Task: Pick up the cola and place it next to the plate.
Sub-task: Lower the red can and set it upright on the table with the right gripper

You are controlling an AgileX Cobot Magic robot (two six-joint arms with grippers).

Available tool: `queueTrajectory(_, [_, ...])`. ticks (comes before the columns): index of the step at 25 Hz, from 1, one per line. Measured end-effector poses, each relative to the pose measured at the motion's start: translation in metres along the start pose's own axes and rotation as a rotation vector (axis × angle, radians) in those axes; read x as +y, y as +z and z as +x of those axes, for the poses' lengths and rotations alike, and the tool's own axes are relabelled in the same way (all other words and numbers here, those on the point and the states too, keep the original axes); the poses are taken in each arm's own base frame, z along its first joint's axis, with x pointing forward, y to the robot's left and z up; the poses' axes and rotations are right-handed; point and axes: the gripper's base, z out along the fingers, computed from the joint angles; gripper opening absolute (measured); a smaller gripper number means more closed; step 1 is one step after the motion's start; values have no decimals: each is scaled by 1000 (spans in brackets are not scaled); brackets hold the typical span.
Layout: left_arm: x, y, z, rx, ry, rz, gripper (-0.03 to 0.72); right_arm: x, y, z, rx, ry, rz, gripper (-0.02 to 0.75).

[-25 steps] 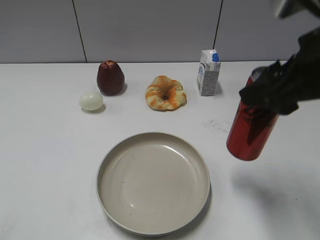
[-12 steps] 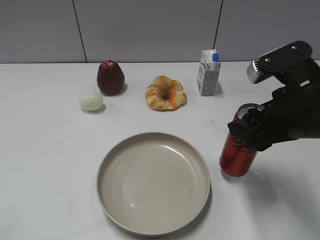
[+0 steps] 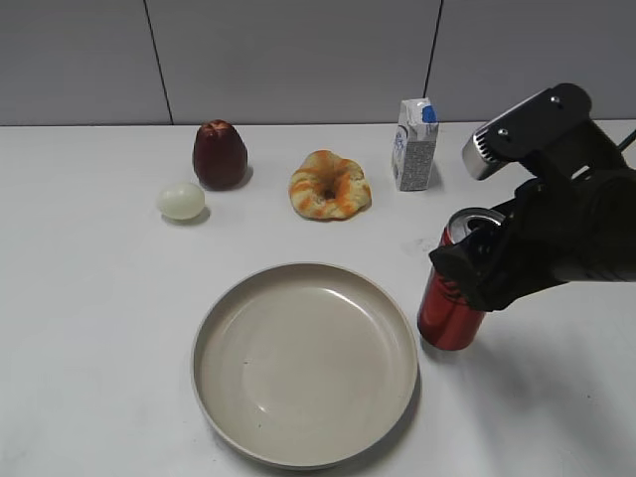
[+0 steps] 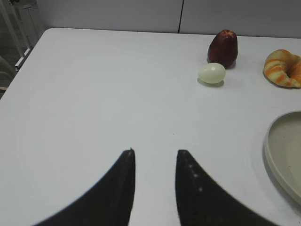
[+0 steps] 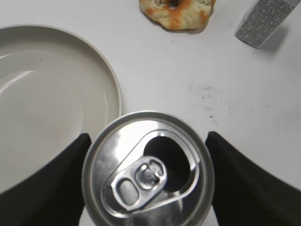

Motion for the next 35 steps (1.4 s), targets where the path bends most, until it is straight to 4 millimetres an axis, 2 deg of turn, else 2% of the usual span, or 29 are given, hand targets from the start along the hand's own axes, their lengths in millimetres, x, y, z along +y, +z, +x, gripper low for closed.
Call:
queueTrajectory(5, [0, 0, 0, 0, 0, 0, 236, 0, 17, 7, 49, 1, 1, 519])
queueTrajectory(11, [0, 0, 0, 0, 0, 0, 236, -1, 20, 7, 37, 8, 6, 519])
queueTrajectory(12, [0, 0, 0, 0, 0, 0, 236, -1, 20, 7, 37, 11, 6, 528])
queueTrajectory(15, [0, 0, 0, 0, 0, 0, 236, -1, 20, 7, 40, 17, 5, 620])
queueTrajectory(19, [0, 0, 0, 0, 0, 0, 236, 0, 17, -5, 52, 17, -9, 644])
queueTrajectory(22, [0, 0, 0, 0, 0, 0, 236, 0, 1, -29, 27, 22, -27, 647])
queueTrajectory(26, [0, 0, 0, 0, 0, 0, 236, -1, -39, -63, -3, 34, -46, 647])
queueTrajectory(27, [0, 0, 0, 0, 0, 0, 236, -4, -49, -66, 18, 46, -39, 647])
queueTrajectory(31, [0, 0, 0, 0, 0, 0, 236, -25, -77, -50, 197, 118, 85, 634])
queueTrajectory(35, [0, 0, 0, 0, 0, 0, 236, -34, -108, -32, 335, 208, 195, 622])
